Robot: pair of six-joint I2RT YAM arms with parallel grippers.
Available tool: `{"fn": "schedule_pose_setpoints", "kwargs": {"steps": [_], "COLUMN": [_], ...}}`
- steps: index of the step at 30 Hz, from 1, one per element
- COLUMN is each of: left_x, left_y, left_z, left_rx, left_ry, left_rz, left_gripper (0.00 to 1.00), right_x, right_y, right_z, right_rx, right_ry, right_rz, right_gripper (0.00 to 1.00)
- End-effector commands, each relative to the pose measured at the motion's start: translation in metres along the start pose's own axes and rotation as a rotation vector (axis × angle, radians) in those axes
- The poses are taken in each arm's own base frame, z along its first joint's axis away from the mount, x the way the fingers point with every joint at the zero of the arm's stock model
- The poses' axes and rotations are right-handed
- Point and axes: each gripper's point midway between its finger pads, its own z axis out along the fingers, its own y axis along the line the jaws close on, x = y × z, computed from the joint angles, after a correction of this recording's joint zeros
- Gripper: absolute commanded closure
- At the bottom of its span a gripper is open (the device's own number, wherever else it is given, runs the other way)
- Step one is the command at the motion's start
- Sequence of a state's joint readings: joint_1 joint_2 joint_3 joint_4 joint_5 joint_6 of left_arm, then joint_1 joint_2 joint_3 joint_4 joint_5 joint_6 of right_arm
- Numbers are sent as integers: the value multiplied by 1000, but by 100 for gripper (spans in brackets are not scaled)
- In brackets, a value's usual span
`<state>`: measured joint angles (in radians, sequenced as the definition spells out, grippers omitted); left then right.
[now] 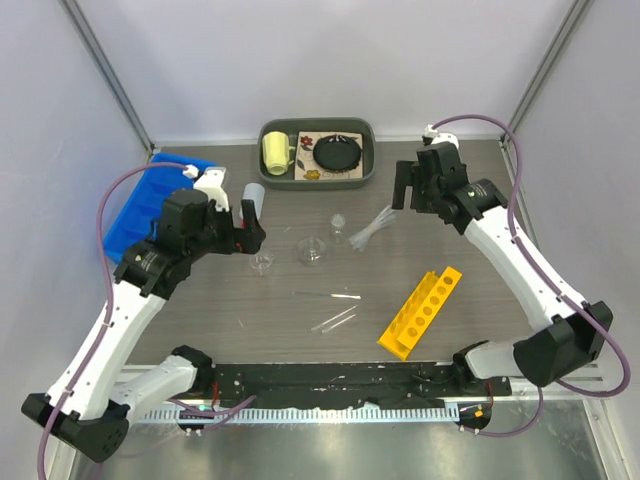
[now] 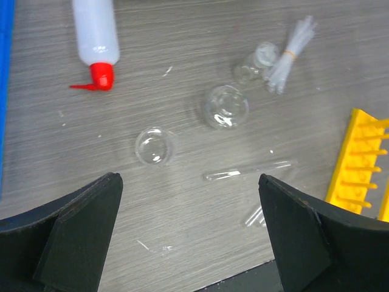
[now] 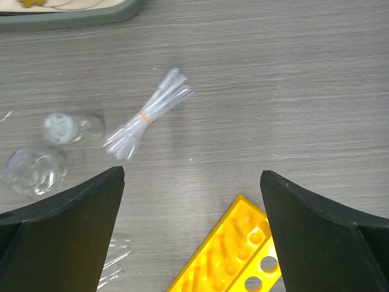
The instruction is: Organize the chemistry lab equipment
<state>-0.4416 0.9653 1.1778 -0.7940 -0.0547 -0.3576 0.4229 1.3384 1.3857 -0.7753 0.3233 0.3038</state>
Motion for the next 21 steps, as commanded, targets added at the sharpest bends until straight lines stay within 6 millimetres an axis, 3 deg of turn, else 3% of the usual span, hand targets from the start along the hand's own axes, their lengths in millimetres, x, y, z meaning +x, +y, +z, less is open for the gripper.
{"fn": "schedule_pose_setpoints", "kwargs": {"steps": [1, 4, 7, 10, 17, 21], "left_x": [-20, -15, -2, 14, 43, 51], "left_y": [-37, -50, -48, -46, -53, -65], "left_z": [-24, -37, -39, -33, -6, 11], "left_rx": [221, 285, 249, 208, 87, 95], "left_ry": [-99, -77, -22, 41, 127, 152], "left_rz": [74, 125, 155, 188, 331, 365], "left_gripper": [0, 0, 2, 4, 7, 7], "right_x": [9, 28, 19, 27, 78, 120], "right_y": [-8, -1, -15, -25, -50, -61], "right_z": [29, 24, 0, -18, -65, -70], "right_rx": [4, -57, -30, -13, 43, 93], "right_ry": [110, 159, 60, 52, 105, 178], "right_rz": [37, 17, 42, 56, 204, 289], "right_gripper": [0, 0, 0, 0, 1, 1]}}
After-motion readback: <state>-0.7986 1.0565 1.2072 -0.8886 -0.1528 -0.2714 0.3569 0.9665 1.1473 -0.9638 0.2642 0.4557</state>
